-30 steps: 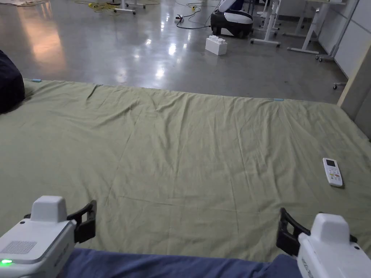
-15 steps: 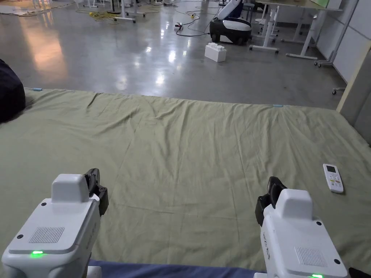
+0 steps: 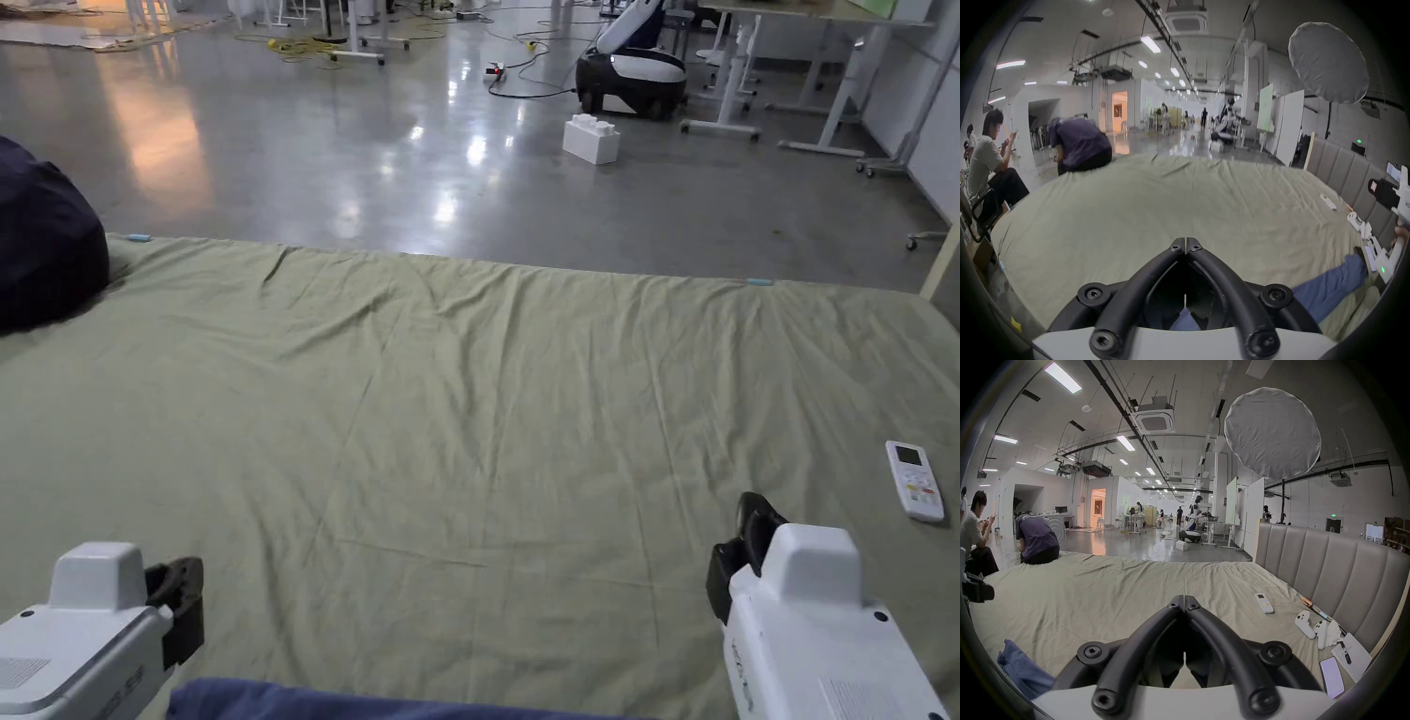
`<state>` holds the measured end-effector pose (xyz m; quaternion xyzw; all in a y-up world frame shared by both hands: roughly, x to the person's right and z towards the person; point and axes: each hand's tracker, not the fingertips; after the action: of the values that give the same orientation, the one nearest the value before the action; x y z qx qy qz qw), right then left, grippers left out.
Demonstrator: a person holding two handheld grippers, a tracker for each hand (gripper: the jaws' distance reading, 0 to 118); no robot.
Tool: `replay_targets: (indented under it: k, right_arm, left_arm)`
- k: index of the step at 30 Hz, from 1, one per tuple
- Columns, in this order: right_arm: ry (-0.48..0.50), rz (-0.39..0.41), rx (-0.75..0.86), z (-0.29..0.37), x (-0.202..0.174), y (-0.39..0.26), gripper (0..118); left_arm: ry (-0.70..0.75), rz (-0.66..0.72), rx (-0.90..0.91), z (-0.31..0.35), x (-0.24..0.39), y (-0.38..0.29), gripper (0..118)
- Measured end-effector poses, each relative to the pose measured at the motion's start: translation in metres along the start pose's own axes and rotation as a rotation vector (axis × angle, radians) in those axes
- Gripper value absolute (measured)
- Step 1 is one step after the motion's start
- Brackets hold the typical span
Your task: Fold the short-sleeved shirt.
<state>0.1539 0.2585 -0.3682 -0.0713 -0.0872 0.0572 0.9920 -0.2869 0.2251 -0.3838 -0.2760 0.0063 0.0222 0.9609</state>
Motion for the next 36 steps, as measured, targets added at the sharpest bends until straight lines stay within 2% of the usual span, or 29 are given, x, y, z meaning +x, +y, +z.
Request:
replay_targets:
  k: [5, 6, 7, 8, 9, 10, 11, 14, 19, 22, 25, 26, 30, 31, 33, 36]
  right_arm:
    - [0.016, 0.006, -0.036, -0.003, -0.002, -0.010, 0]
    - [0.021, 0.004, -0.046, -0.004, -0.003, -0.012, 0]
    - [0.023, 0.002, -0.062, -0.004, -0.003, -0.014, 0]
    - [0.025, 0.005, -0.066, -0.005, -0.004, -0.016, 0]
    - [0.028, 0.008, -0.072, -0.005, -0.005, -0.017, 0]
    - [0.030, 0.011, -0.079, -0.004, -0.006, -0.019, 0]
    - [0.034, 0.014, -0.085, -0.004, -0.006, -0.020, 0]
    - [0.039, 0.022, -0.103, -0.003, -0.007, -0.022, 0]
    - [0.038, 0.027, -0.126, -0.003, -0.006, -0.025, 0]
    - [0.040, 0.028, -0.138, -0.003, -0.006, -0.026, 0]
    - [0.041, 0.029, -0.145, -0.003, -0.007, -0.027, 0]
    - [0.043, 0.029, -0.147, -0.003, -0.007, -0.027, 0]
    - [0.045, 0.029, -0.159, -0.003, -0.010, -0.029, 0]
    - [0.046, 0.026, -0.163, -0.004, -0.011, -0.030, 0]
    - [0.047, 0.023, -0.168, -0.004, -0.013, -0.029, 0]
    - [0.056, 0.015, -0.187, -0.005, -0.016, -0.029, 0]
  left_arm:
    - [-0.075, 0.126, -0.187, -0.006, -0.043, -0.021, 0]
    - [-0.104, 0.157, -0.230, -0.011, -0.052, -0.025, 4]
    - [-0.144, 0.178, -0.284, -0.016, -0.060, -0.028, 12]
    - [-0.188, 0.196, -0.329, -0.021, -0.067, -0.032, 31]
    - [-0.230, 0.213, -0.363, -0.027, -0.073, -0.037, 64]
    - [-0.250, 0.235, -0.389, -0.033, -0.076, -0.042, 82]
    - [-0.269, 0.249, -0.409, -0.038, -0.079, -0.046, 93]
    - [-0.351, 0.338, -0.437, -0.052, -0.089, -0.059, 95]
    - [-0.520, 0.503, -0.501, -0.078, -0.095, -0.081, 95]
    - [-0.583, 0.567, -0.448, -0.081, -0.099, -0.087, 95]
    - [-0.655, 0.715, -0.455, -0.087, -0.106, -0.094, 91]
    - [-0.672, 0.739, -0.456, -0.087, -0.107, -0.094, 86]
    - [-0.621, 0.653, -0.492, -0.088, -0.091, -0.100, 35]
    - [-0.622, 0.639, -0.490, -0.088, -0.087, -0.102, 30]
    - [-0.642, 0.664, -0.467, -0.085, -0.084, -0.106, 29]
    - [-0.625, 0.688, -0.486, -0.097, -0.097, -0.110, 13]
